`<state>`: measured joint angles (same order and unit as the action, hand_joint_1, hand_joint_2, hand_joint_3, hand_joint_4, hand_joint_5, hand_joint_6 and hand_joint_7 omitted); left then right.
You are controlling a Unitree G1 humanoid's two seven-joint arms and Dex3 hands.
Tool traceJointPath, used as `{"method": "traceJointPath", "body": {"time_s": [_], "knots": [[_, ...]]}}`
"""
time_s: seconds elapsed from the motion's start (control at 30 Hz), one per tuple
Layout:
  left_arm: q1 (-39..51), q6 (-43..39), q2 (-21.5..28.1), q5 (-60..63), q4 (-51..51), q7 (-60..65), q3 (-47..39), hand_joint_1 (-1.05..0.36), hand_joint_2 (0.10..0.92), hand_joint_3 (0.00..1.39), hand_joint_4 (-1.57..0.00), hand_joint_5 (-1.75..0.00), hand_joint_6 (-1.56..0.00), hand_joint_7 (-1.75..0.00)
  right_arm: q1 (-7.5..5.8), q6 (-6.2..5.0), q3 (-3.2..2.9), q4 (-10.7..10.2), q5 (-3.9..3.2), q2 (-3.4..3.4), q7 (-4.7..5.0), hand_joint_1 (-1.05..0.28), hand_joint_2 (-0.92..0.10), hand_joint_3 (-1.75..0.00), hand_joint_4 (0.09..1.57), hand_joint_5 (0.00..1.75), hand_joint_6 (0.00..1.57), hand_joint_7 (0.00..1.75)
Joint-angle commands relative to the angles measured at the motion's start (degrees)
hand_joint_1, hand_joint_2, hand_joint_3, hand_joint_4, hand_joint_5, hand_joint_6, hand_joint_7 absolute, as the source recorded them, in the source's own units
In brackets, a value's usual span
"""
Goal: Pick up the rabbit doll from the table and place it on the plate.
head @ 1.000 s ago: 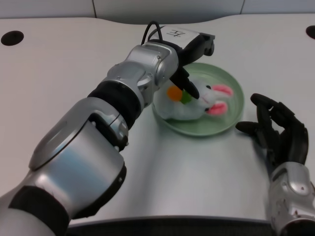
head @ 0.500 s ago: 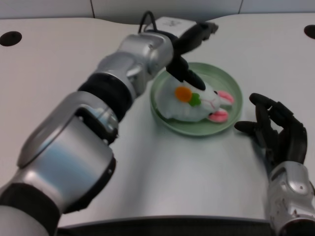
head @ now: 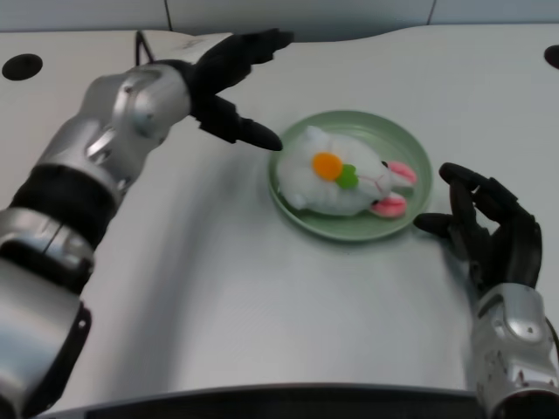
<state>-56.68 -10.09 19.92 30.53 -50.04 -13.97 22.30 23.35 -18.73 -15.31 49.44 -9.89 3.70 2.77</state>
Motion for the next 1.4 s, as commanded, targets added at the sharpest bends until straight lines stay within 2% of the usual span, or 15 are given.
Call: {"method": "traceJointPath", "body": {"time_s": [0.03,0.1,0.17,0.3,0.47,0.6,0.7,0.8,0.83,0.87,0.9,1.07,1.13,1.23,1.4], "knots": [[6.57,-0.29,3.65,-2.78,5.85,-0.31,-3.20,-1.02,0.921,0.15,-0.07,-0.04,-0.06,-0.03,-1.62,2.30,0.27,-2.79,0.15,-0.86,1.30,-0.31,-0.92,-0.24,0.79,1.06,0.83,0.39],[9.57,0.14,4.79,-4.22,8.71,-0.56,-4.90,-1.00,0.921,0.13,-0.08,-0.05,-0.08,-0.03,-2.31,3.97,0.55,-4.75,0.54,-1.08,2.05,-0.31,-0.92,-0.24,0.78,1.05,0.82,0.38],[12.18,-0.10,5.59,-5.58,10.72,-0.67,-6.40,-0.99,0.921,0.13,-0.09,-0.06,-0.09,-0.04,-2.82,4.96,0.51,-6.10,0.44,-1.33,2.15,-0.31,-0.92,-0.25,0.78,1.05,0.82,0.38],[18.06,-0.67,6.16,-9.08,14.05,-1.08,-9.56,-0.89,0.921,0.11,-0.14,-0.08,-0.09,-0.03,-3.53,5.42,0.37,-7.57,0.17,-1.69,1.73,-0.31,-0.92,-0.24,0.79,1.06,0.83,0.39],[25.30,-0.31,6.24,-13.32,18.65,-2.50,-12.45,-0.80,0.921,0.06,-0.13,-0.09,-0.10,-0.03,-4.61,7.40,0.91,-10.74,0.74,-2.22,2.67,-0.32,-0.92,-0.23,0.79,1.06,0.83,0.40],[30.42,0.11,6.18,-16.83,21.16,-3.63,-14.85,-0.74,0.918,0.03,-0.12,-0.10,-0.10,-0.02,-4.84,8.14,0.66,-11.56,-0.04,-2.48,2.33,-0.30,-0.92,-0.23,0.80,1.06,0.84,0.41],[33.54,-0.64,6.40,-16.46,22.19,-2.35,-15.44,-0.71,0.921,0.05,-0.15,-0.12,-0.12,-0.03,-5.16,8.33,0.84,-12.15,0.27,-2.43,2.42,-0.30,-0.92,-0.23,0.80,1.07,0.84,0.41],[38.33,-2.09,4.66,-16.80,24.05,1.21,-16.74,-0.64,0.921,0.10,-0.27,-0.21,-0.22,-0.07,-4.93,7.69,0.39,-11.30,-0.12,-1.97,1.58,-0.30,-0.92,-0.23,0.80,1.08,0.83,0.41],[40.01,-1.94,3.97,-16.80,25.19,2.53,-17.11,-0.62,0.921,0.11,-0.29,-0.28,-0.26,-0.06,-4.78,7.78,0.29,-11.09,-0.08,-1.79,1.62,-0.30,-0.92,-0.24,0.79,1.08,0.83,0.41],[41.46,-1.41,3.24,-16.68,26.55,3.88,-17.41,-0.58,0.921,0.15,-0.26,-0.50,-0.34,-0.05,-4.67,7.94,0.24,-11.04,0.01,-1.67,1.73,-0.30,-0.92,-0.24,0.79,1.08,0.83,0.41],[42.69,-0.99,2.54,-16.76,27.75,4.96,-17.76,-0.55,0.921,0.17,-0.24,-0.62,-0.38,-0.04,-4.55,8.05,0.22,-10.95,0.14,-1.56,1.86,-0.30,-0.92,-0.24,0.79,1.08,0.83,0.41],[46.86,-1.97,-0.54,-19.00,30.39,7.88,-19.92,-0.48,0.921,0.27,-0.32,-0.99,-0.51,-0.06,-4.00,8.31,0.08,-10.28,0.34,-1.10,1.92,-0.32,-0.92,-0.23,0.80,1.08,0.83,0.41],[48.29,-1.87,-1.71,-20.18,31.65,8.33,-20.63,-0.48,0.921,0.30,-0.35,-1.06,-0.55,-0.07,-3.92,8.35,0.15,-10.19,0.52,-1.02,2.10,-0.32,-0.92,-0.23,0.80,1.08,0.83,0.42],[50.05,-0.19,-3.53,-22.27,33.90,8.12,-21.50,-0.51,0.921,0.36,-0.39,-1.13,-0.59,-0.09,-3.89,7.60,0.27,-9.66,0.92,-0.88,2.14,-0.32,-0.92,-0.23,0.79,1.07,0.82,0.41],[51.59,1.38,-6.58,-28.58,35.05,5.94,-23.47,-0.49,0.921,0.41,-0.38,-1.23,-0.65,-0.11,-3.97,6.68,0.19,-9.24,0.83,-0.91,1.79,-0.33,-0.92,-0.23,0.79,1.07,0.82,0.42]]}}
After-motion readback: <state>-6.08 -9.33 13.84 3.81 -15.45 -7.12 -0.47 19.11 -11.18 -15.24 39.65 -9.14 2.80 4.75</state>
